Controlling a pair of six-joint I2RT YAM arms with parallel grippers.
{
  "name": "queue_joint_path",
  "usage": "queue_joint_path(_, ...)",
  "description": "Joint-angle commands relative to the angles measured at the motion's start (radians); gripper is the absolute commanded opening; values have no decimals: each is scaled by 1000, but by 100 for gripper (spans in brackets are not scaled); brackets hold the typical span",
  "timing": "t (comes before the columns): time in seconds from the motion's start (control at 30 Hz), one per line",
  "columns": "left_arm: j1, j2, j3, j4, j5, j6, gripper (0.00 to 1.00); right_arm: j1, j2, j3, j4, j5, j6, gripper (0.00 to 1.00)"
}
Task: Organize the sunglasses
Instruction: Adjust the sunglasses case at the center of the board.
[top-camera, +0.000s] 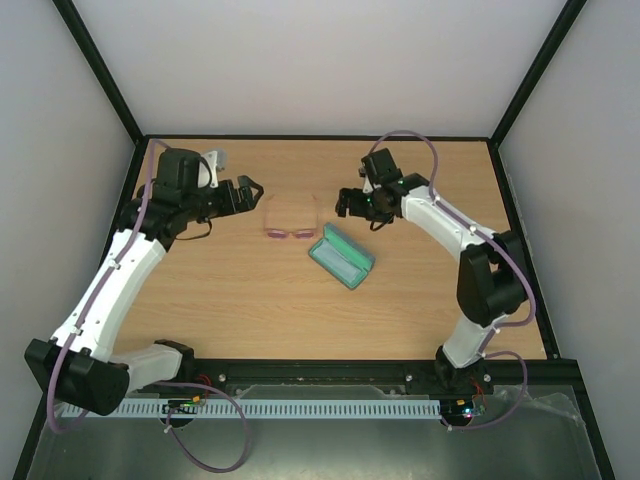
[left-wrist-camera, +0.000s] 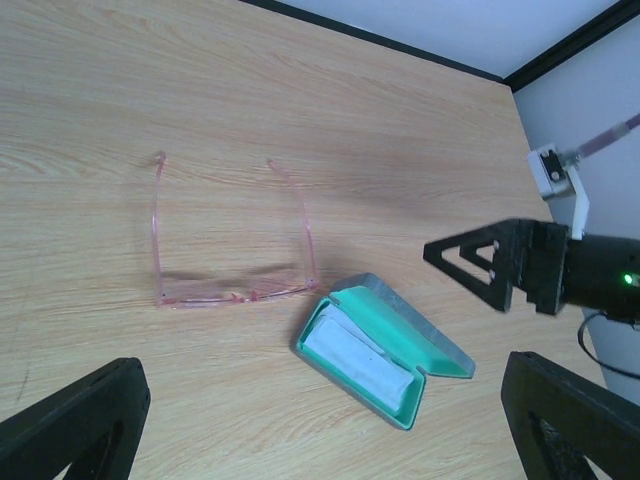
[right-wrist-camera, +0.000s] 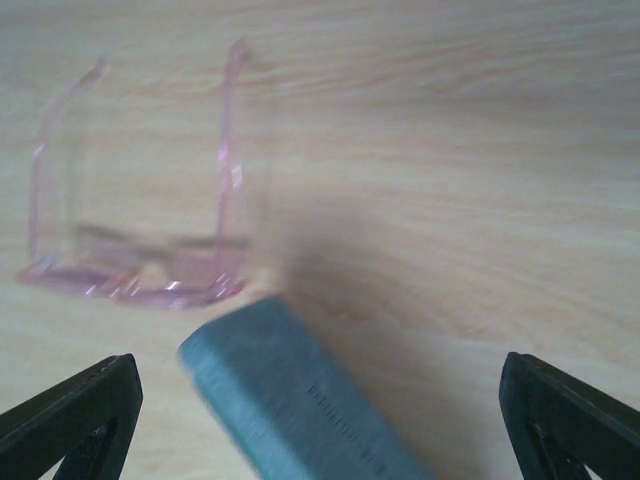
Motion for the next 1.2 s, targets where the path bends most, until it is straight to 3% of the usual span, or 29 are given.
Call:
queue_joint_path(0.0,13,-21,23,-33,12,20,99,-32,107,94,-123,130,-1,99)
queue_joint_path(0.17,21,-23,9,-35,12,26,99,-32,211,153,-167,170,-36,99)
queue_joint_path(0.4,39,-9,-25,-13,18,28,99,3,246,115,-161,132,-65,99)
queue_joint_path(0.97,42,42,-44,0,-1,37,99,91,177,-31,-167,82,-157,99)
queue_joint_path(1.17,42,70,-56,14,-12,44,99,92,86,-64,-151,191,-119,99)
